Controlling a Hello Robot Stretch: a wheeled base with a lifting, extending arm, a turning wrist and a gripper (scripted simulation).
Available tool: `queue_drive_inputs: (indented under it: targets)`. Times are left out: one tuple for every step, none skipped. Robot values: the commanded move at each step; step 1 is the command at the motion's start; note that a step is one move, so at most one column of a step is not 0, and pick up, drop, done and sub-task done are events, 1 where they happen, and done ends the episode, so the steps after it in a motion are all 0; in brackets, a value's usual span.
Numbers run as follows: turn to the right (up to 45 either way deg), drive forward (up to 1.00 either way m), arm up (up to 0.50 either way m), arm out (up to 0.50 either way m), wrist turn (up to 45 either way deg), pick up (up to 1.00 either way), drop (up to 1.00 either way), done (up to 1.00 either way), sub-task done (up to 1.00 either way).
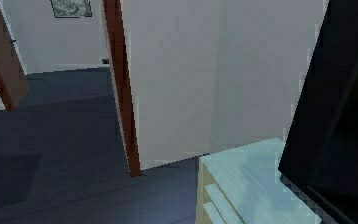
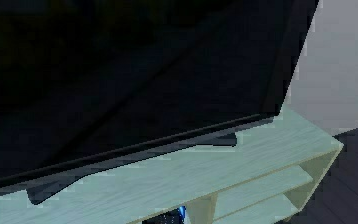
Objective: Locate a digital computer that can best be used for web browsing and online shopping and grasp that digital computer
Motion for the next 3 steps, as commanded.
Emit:
queue_drive_inputs:
  targets:
    - [0.0, 0.00, 0.00, 0.26, 0.0, 0.00, 0.00, 0.00, 0.00]
    - [0.0, 0.00, 0.00, 0.00, 45.0, 0.00, 0.00, 0.00, 0.00]
    - [0.0, 0.00, 0.00, 0.00, 45.0, 0.00, 0.00, 0.00, 0.00]
